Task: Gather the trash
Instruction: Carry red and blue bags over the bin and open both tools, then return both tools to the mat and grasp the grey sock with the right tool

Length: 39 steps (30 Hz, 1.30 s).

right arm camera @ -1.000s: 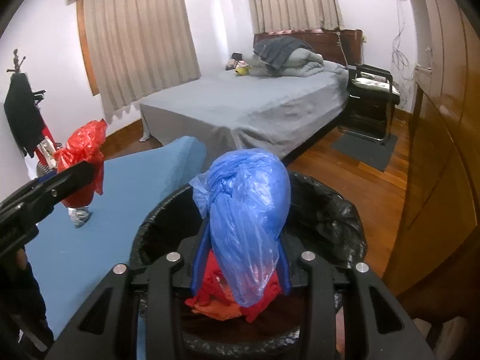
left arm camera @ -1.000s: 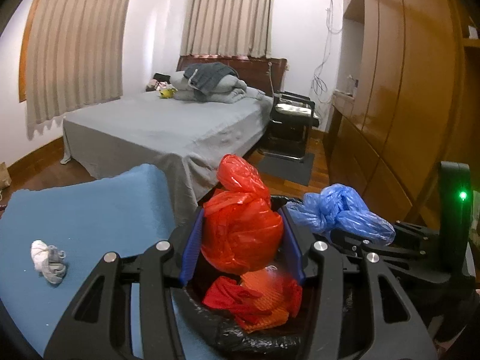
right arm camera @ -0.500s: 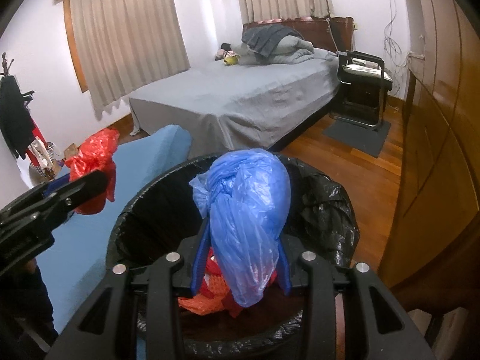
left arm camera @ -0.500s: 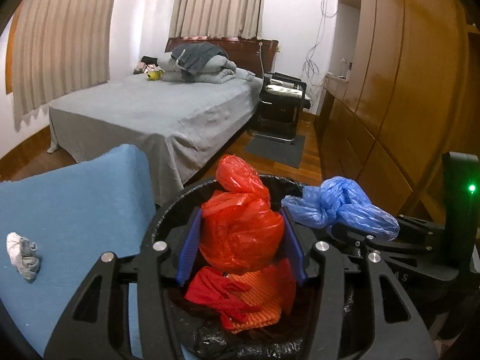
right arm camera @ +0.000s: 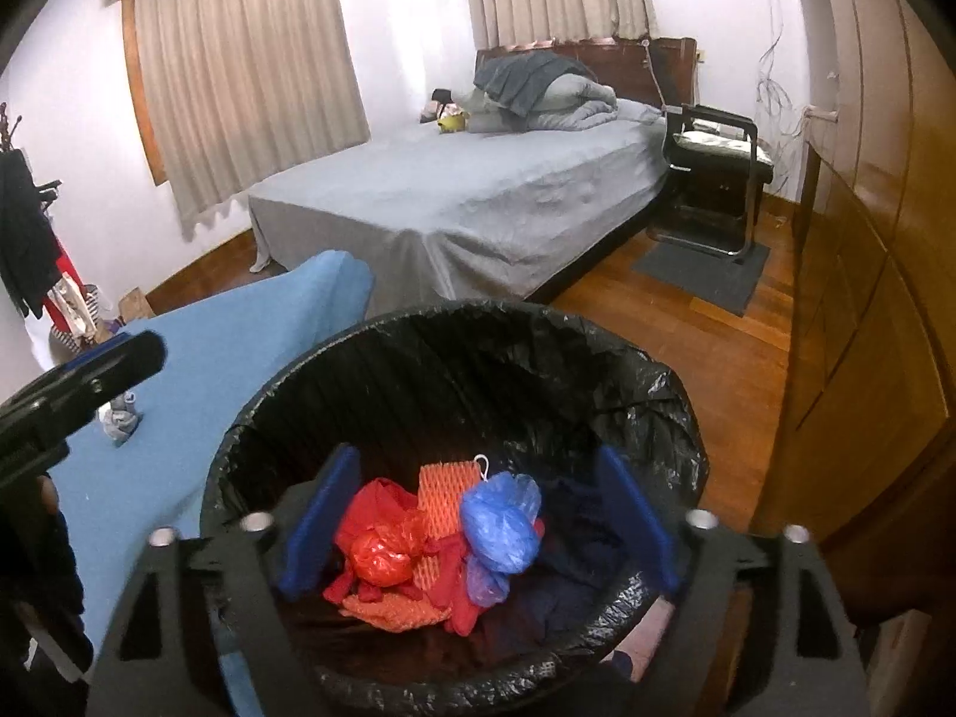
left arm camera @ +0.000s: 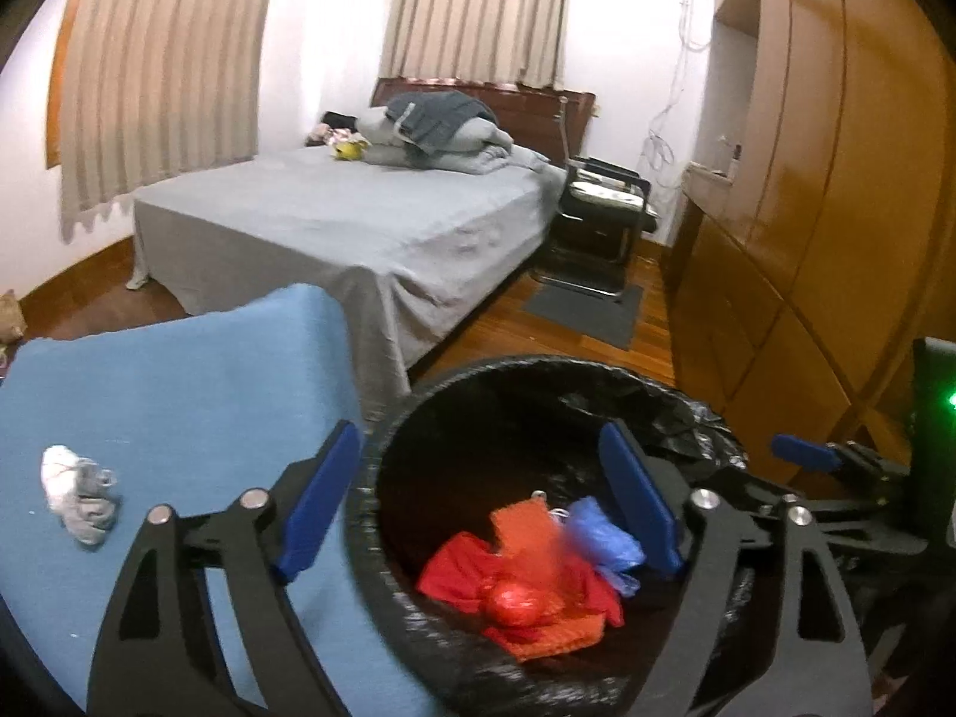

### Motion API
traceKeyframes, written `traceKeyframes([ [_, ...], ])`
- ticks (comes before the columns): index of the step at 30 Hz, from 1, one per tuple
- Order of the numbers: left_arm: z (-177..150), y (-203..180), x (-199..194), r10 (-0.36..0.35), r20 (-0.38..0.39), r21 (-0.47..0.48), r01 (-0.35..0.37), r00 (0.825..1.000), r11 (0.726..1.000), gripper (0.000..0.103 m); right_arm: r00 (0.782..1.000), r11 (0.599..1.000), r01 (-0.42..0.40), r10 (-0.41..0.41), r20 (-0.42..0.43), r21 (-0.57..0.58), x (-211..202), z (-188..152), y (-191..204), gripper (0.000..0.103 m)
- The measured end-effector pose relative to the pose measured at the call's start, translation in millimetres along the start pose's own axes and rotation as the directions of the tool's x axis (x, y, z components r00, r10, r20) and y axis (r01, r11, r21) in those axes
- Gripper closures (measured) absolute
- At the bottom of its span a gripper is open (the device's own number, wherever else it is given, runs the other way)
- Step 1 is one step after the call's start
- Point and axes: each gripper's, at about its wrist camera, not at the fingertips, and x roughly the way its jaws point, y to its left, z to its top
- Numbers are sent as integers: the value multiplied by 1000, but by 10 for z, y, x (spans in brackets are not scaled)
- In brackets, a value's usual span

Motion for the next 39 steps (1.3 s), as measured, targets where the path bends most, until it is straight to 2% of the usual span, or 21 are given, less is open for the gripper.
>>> traceKeyframes([
  [2, -1, 95, -73, 22, 9, -8, -22, 1000, 1000, 17, 1000, 1000, -2, 2, 11, 7, -26, 22, 41, 8],
  [6, -10, 336, -240, 81, 16, -41, -80, 997, 996, 12, 1000, 1000, -18, 18, 25, -1, -41, 56, 162, 7],
  [12, -90, 807, -541, 186, 24, -81, -184, 982, 980, 12, 997, 996, -72, 73, 26, -49, 23, 120, 565, 6],
  [17, -215, 1270, -768, 297, 18, -121, -293, 955, 948, 12, 991, 985, -132, 134, 14, -107, 156, 174, 1012, 6],
  [24, -366, 1875, -1036, 409, -1, -188, -402, 913, 896, 12, 978, 962, -208, 211, -4, -179, 335, 193, 1626, 6],
  [33, -575, 2523, -1158, 489, -56, -239, -487, 871, 840, 12, 957, 929, -290, 287, -46, -229, 665, 171, 2419, 6],
  [39, -717, 2888, -1154, 517, -91, -264, -521, 851, 811, 12, 944, 909, -331, 317, -96, -253, 978, 88, 2922, 6],
])
